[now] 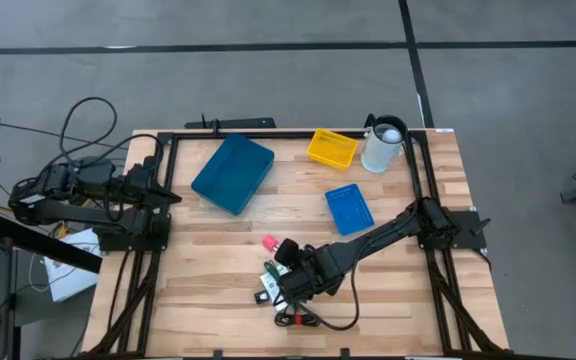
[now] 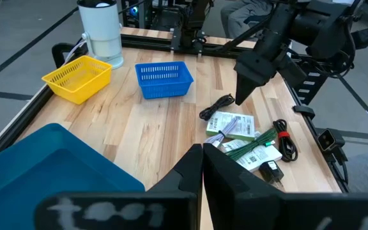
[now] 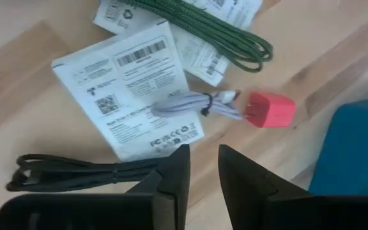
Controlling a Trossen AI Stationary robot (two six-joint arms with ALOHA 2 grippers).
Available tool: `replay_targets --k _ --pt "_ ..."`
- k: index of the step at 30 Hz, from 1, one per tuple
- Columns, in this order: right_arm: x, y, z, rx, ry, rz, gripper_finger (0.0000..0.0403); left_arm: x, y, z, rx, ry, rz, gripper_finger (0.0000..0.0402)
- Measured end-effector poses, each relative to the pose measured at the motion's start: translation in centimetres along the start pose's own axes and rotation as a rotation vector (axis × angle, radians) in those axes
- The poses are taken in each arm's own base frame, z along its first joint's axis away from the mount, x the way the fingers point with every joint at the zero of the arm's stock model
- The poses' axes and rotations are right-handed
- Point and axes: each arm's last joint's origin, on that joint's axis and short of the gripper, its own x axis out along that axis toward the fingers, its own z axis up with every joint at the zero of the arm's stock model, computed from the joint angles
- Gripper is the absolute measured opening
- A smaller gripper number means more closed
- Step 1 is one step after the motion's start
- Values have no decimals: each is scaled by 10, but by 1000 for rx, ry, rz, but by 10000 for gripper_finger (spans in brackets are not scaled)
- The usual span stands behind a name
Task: Pick and place items into bin
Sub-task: Put the pink charger adapter into the blue bin
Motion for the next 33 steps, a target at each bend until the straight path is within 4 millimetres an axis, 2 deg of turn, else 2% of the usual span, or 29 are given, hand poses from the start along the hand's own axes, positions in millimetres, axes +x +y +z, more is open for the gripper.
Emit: replay_targets --k 8,12,20,24,28,33 --pt "3 -10 -3 26 18 -78 72 0 0 0 0 0 0 0" --pt "5 -14 -6 -38 21 -77 72 0 0 0 0 0 0 0" --pt "14 -29 -8 -106 -49 -82 97 0 0 0 0 0 0 0" --pt "20 -44 -17 -28 -97 -81 117 0 0 0 0 0 0 0" --pt "28 -66 -35 141 -189 -43 131 0 0 0 0 0 0 0" --pt "37 -84 -57 219 -244 27 134 0 0 0 0 0 0 0"
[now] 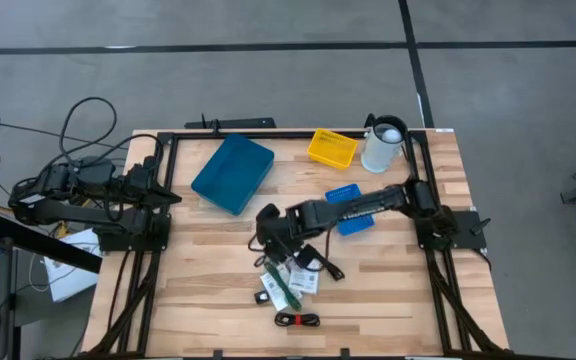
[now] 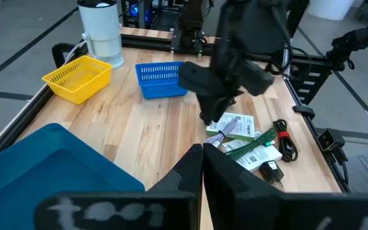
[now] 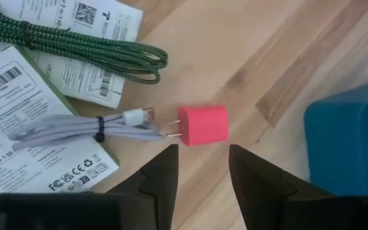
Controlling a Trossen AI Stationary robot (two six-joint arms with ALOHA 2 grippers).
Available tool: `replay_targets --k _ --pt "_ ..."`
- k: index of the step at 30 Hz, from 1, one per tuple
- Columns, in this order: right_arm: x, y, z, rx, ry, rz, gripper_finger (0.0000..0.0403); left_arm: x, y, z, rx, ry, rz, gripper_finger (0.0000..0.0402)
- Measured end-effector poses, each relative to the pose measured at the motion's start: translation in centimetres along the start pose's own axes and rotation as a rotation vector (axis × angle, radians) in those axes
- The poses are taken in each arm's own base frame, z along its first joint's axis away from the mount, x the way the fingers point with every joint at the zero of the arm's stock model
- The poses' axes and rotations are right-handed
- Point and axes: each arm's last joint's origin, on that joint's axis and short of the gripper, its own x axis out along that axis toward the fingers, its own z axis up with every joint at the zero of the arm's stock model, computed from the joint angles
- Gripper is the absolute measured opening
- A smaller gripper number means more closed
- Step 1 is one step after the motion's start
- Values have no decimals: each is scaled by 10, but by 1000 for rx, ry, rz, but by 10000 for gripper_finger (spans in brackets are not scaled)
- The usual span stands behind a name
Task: Pick and place items into bin
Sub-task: Put the pink charger adapter into the blue bin
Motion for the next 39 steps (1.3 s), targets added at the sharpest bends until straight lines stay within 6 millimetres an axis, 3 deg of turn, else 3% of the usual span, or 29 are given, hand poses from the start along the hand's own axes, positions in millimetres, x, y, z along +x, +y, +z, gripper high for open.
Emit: replay_targets --k 11,22,27,39 --pt "2 -30 -32 1 -7 18 135 0 0 0 0 0 0 0" --pt "3 -42 -53 28 42 43 125 0 0 0 0 0 0 0" --pt "3 -45 -52 18 28 17 141 0 0 0 0 0 0 0" --pt "3 -41 -35 -5 -33 -37 229 0 0 0 0 0 0 0"
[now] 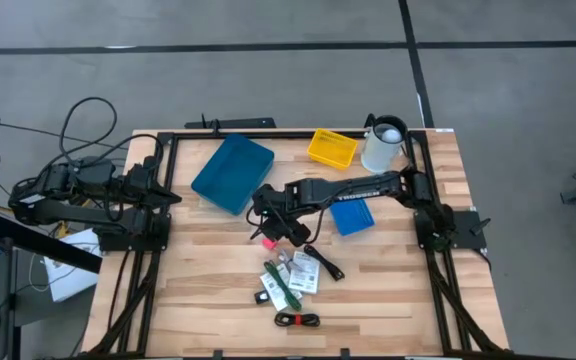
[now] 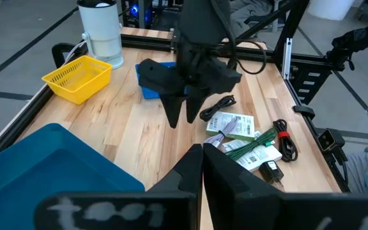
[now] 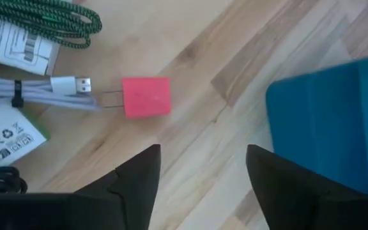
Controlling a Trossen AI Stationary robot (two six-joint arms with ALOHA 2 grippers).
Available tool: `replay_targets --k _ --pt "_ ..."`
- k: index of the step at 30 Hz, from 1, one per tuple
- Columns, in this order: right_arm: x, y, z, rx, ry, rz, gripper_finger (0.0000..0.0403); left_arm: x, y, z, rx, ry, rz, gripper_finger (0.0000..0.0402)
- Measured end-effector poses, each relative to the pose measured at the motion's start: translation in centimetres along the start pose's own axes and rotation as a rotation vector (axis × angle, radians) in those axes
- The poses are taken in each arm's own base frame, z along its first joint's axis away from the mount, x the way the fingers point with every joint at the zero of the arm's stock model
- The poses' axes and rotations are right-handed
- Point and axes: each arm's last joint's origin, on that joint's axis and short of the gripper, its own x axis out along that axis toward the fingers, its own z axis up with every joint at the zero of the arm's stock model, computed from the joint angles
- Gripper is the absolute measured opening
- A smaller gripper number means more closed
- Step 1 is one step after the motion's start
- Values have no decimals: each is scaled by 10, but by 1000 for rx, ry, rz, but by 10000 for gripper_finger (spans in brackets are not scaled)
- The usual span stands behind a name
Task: Pick and place items into bin
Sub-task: Put the pink charger adapter into the blue bin
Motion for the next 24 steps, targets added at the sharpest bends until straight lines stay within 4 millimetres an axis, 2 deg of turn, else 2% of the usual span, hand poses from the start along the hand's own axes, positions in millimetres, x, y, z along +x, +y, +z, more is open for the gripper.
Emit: replay_targets --k 9,19,24 --pt "30 14 7 -16 29 58 233 0 0 0 0 0 0 0" --pt "29 14 12 -19 -38 87 233 0 0 0 0 0 0 0" --pt "47 19 10 -27 -38 140 233 0 0 0 0 0 0 0"
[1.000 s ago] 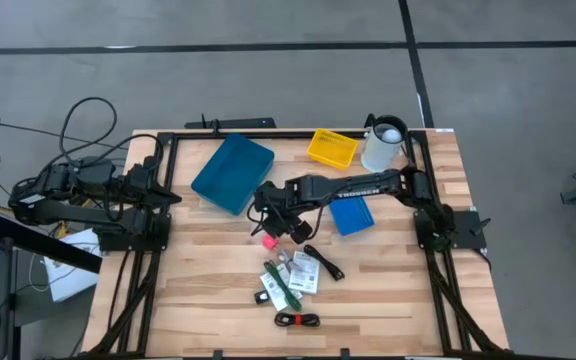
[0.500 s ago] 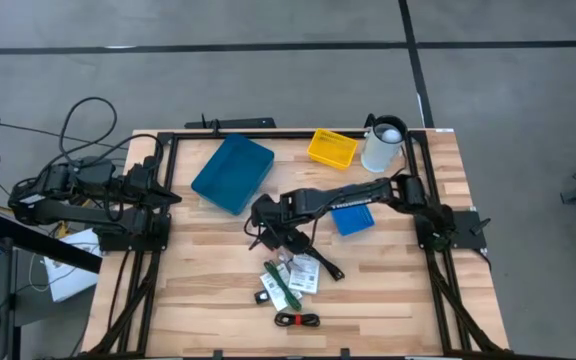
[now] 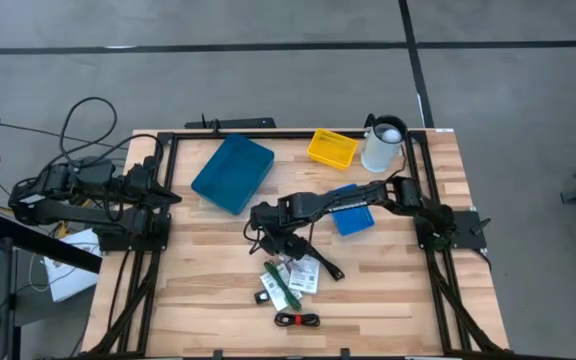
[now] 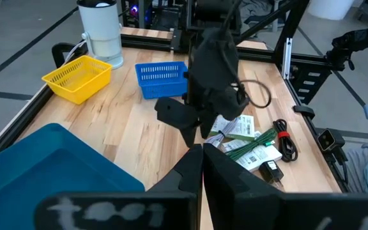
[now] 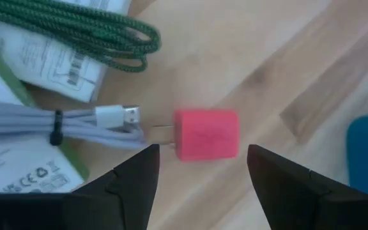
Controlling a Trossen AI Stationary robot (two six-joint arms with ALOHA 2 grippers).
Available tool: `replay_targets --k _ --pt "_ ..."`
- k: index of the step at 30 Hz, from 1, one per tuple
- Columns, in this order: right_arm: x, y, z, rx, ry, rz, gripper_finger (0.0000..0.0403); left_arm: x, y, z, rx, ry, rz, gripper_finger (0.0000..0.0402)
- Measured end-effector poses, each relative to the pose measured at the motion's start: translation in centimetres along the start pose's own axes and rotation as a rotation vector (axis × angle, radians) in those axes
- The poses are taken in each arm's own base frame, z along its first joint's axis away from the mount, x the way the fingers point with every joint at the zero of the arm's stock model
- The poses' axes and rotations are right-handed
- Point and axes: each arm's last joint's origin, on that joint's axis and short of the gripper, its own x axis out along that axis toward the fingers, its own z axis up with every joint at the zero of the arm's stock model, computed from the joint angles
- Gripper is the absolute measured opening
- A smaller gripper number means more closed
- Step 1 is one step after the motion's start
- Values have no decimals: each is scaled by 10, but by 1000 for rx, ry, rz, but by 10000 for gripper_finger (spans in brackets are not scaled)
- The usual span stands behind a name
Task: Pick and place items into bin
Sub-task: Put the pink charger adapter into the blue bin
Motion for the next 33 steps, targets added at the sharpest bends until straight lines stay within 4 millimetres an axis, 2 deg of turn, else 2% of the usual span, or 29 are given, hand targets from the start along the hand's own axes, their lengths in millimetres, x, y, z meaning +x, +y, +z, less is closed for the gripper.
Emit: replay_targets --k 5,23,27,33 --pt "6 -1 0 -9 -22 13 233 0 0 0 0 0 0 0" --pt "5 -10 -7 -11 -71 21 233 0 0 0 0 0 0 0" --pt "19 -8 -10 -6 -54 55 233 0 0 0 0 0 0 0" --pt "17 -9 -8 -27 -84 51 233 0 0 0 0 0 0 0"
